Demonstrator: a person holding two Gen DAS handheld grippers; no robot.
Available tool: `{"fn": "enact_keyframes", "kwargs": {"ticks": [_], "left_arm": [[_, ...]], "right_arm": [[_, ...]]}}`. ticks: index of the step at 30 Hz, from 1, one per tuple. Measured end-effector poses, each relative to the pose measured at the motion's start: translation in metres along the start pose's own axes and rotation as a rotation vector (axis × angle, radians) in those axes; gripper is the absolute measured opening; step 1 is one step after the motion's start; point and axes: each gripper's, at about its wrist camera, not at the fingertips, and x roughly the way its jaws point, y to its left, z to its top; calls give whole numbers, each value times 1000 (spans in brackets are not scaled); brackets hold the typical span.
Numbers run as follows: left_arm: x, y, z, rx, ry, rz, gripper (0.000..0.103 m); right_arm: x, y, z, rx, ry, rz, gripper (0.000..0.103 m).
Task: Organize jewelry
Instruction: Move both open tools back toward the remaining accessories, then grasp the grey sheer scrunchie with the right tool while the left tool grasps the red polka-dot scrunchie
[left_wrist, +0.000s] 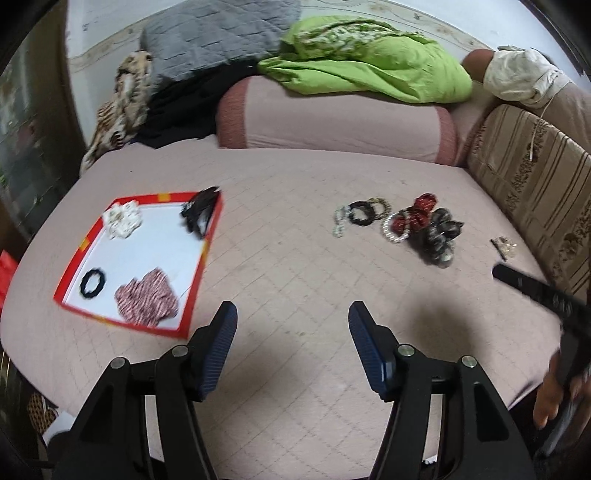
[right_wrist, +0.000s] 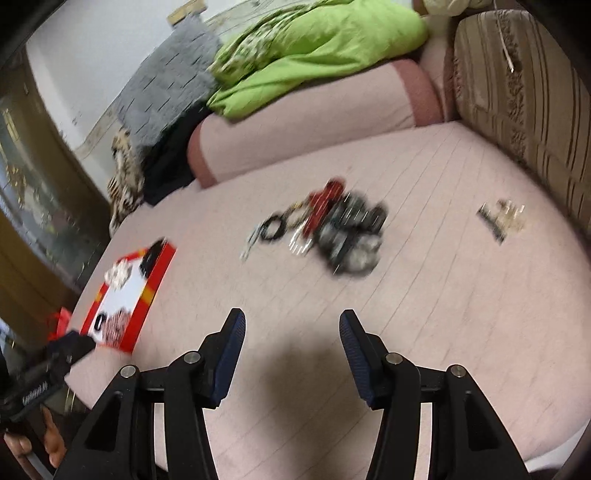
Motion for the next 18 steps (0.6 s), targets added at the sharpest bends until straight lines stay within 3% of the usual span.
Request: {"fn": "enact_keyframes", "kwargs": {"ticks": [7, 12, 18], "left_arm": [[38, -36, 57, 21, 56, -86, 62], [92, -73, 90, 47, 96, -144, 62], [172, -119, 126, 10, 178, -233, 62]], "right_arm": [[24, -50, 59, 78, -29, -39, 57], [57, -90, 61, 152, 8, 22, 57], [103, -100, 63, 177, 91, 108, 57]]}}
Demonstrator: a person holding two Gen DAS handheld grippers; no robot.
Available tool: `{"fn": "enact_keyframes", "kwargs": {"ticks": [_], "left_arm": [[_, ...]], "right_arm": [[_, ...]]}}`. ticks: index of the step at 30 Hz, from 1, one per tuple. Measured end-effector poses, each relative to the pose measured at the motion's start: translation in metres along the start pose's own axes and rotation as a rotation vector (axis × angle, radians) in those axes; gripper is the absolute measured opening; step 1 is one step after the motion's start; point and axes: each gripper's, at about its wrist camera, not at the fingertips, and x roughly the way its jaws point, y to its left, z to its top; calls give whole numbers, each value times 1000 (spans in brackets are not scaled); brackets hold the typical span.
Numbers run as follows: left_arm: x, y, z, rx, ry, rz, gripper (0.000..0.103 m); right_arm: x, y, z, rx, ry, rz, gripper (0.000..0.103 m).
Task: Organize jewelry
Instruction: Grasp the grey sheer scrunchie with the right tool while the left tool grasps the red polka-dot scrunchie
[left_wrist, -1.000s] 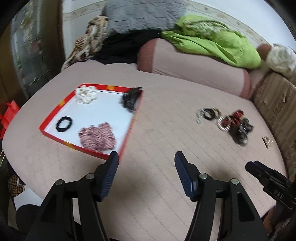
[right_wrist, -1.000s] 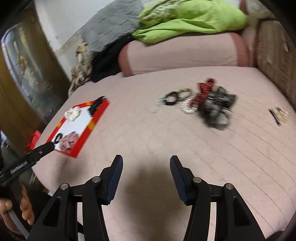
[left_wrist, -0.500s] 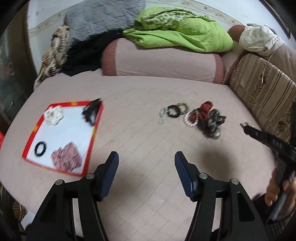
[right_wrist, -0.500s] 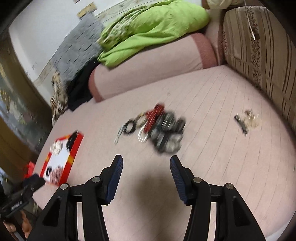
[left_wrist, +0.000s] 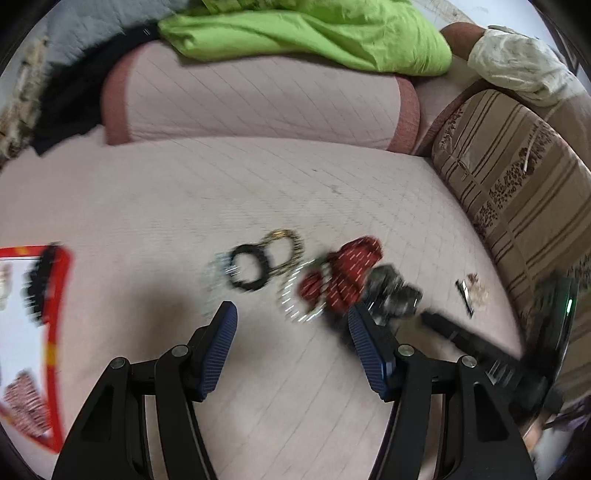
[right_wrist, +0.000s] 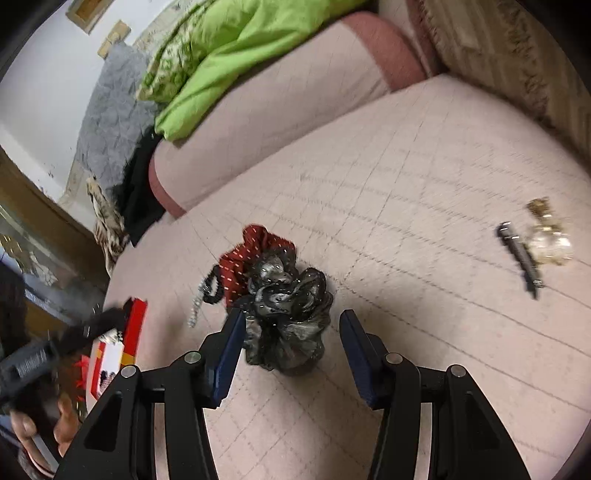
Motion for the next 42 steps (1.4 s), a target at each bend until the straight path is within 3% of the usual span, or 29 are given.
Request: {"fn": "enact_keyframes", "kwargs": {"ticks": [7, 8, 10, 11, 12, 14, 19, 24, 29, 32, 34, 36, 37, 38, 40, 42], "left_arm": [[79, -27, 38, 1, 100, -96, 62], [87, -30, 39, 13, 113, -102, 62], [101, -35, 40, 25, 138, -104, 62], [108, -37, 39, 24, 156, -110, 61], [112, -37, 39, 20, 168, -118, 57], [113, -35, 39, 1, 185, -145, 9], [79, -28, 33, 27, 138, -127, 8], [17, -9, 13, 36, 68, -136, 8], [-35, 40, -29, -40, 50, -167, 8], [-38, 74, -58, -85, 69, -121, 9], [-32, 103, -78, -134, 88, -69, 9], [-32, 123, -92, -185, 90, -43, 11], [-34, 132, -98, -206, 87, -48, 20], [-37, 138, -102, -223, 80, -59, 34], [-47, 150, -110, -243, 43, -65, 48], [-54, 156, -115, -239, 6, -42, 52]], "right_arm": [[34, -8, 1, -12, 53, 32, 53], [38, -9, 0, -15, 64, 32, 41], [43, -11, 0, -17, 84, 42, 30], [44, -11, 0, -20, 86, 46, 20], [44, -12, 0, -23, 88, 50, 15], [42, -12, 0, -24, 84, 59, 11], [36, -7, 0, -35, 70, 64, 6], [21, 5, -9, -56, 54, 97, 5], [0, 15, -29, -16, 76, 209, 5], [-7, 27, -38, -46, 54, 169, 5], [-9, 33, -41, -67, 26, 92, 13], [-6, 31, -44, -51, 34, 40, 75], [-6, 28, -45, -31, 29, 23, 85], [-7, 25, -47, -5, 10, 0, 87], [-10, 21, -50, 24, -3, -22, 87], [-7, 21, -53, 39, 4, -23, 87]]}}
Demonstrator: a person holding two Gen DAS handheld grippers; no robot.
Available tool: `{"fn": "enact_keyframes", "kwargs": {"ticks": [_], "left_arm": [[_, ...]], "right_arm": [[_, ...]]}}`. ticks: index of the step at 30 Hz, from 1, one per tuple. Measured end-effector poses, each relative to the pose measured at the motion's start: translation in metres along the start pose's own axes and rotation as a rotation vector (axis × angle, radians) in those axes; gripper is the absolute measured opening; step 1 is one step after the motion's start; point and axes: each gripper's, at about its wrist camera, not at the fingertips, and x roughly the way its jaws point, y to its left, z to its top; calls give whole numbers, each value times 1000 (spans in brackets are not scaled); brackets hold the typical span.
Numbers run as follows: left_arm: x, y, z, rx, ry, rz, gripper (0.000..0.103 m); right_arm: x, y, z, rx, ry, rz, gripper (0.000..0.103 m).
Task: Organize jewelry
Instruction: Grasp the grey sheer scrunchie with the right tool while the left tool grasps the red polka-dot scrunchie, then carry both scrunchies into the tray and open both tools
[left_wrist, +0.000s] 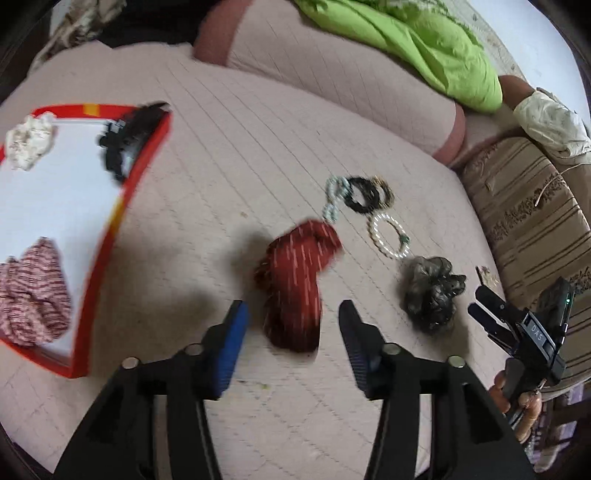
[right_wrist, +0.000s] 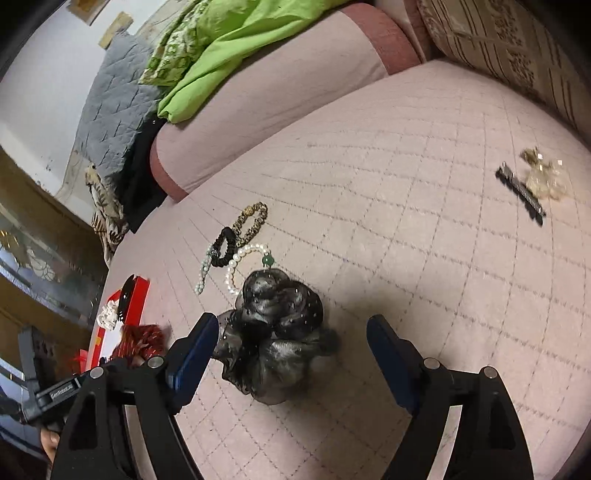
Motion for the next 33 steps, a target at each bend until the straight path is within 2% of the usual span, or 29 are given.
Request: {"fn": "enact_keyframes", "kwargs": {"ticks": [3, 8, 13, 16, 18, 19, 21, 22, 23, 24, 26, 33], "left_arm": [[-1, 5, -1, 5, -15, 4, 57], [12, 4, 4, 10, -13, -2, 58], [30, -14, 8, 68, 3, -9, 61], [46, -28, 7, 110, 22, 26, 62], [53, -33, 5, 124, 33, 45, 62], [58, -35, 4, 130, 44, 60, 60], [66, -36, 2, 137, 75, 81, 29], [71, -36, 1, 138, 98, 100, 11], [69, -35, 0, 137, 91, 101, 11], [66, -34, 0, 133, 80, 91, 10], [53, -32, 0, 129, 48, 85, 10], [-4, -23, -6, 118, -60, 79, 10]], "right_arm": [[9, 8, -5, -30, 15, -32, 87], [20, 29, -15, -187, -14, -131, 86], [30, 33, -18, -227, -8, -151, 83], [37, 28, -16, -206, 9, -141, 78], [41, 24, -14, -189, 21, -137, 69], [42, 23, -14, -182, 27, -132, 65], [43, 21, -14, -168, 34, -117, 48], [43, 21, -14, -163, 35, -110, 42], [42, 20, -13, -160, 36, -102, 32], [42, 21, -14, -159, 37, -97, 27], [41, 23, -15, -166, 32, -92, 21], [24, 35, -22, -186, -4, -81, 15]]}}
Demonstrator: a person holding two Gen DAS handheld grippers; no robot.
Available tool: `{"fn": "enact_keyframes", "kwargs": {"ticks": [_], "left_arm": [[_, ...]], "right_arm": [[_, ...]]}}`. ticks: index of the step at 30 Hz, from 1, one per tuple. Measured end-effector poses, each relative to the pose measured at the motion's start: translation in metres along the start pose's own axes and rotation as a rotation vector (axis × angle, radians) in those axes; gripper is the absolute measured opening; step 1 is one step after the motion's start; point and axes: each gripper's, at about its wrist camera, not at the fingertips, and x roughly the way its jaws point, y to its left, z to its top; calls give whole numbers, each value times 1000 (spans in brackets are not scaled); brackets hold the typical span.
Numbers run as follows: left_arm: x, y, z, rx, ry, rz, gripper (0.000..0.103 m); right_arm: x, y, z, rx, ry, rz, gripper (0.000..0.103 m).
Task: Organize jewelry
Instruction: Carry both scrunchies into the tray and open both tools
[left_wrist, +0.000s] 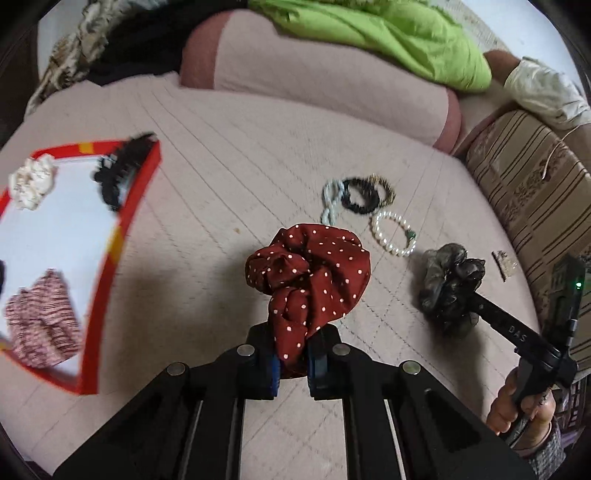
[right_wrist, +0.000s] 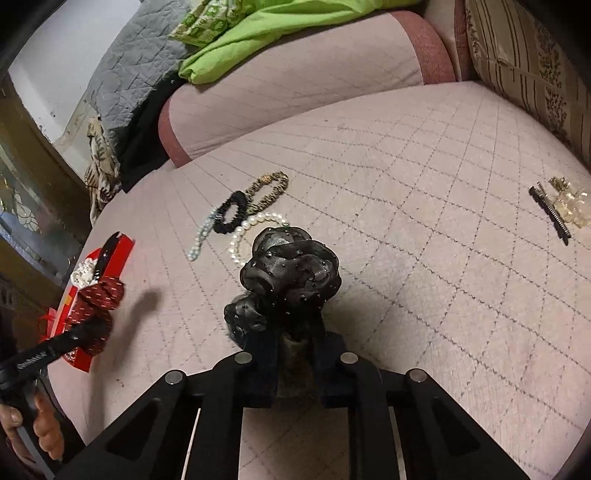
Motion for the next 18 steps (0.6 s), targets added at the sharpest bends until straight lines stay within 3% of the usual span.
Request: {"fn": "enact_keyframes", "kwargs": {"ticks": [7, 18], "left_arm": [[-41, 25, -9, -32, -77, 43, 10], [-87, 100, -2, -152, -161, 118, 10]], "right_arm": [[-25, 21, -6, -10, -43, 26, 15], [-42, 108, 0, -122, -33, 134, 15]]}}
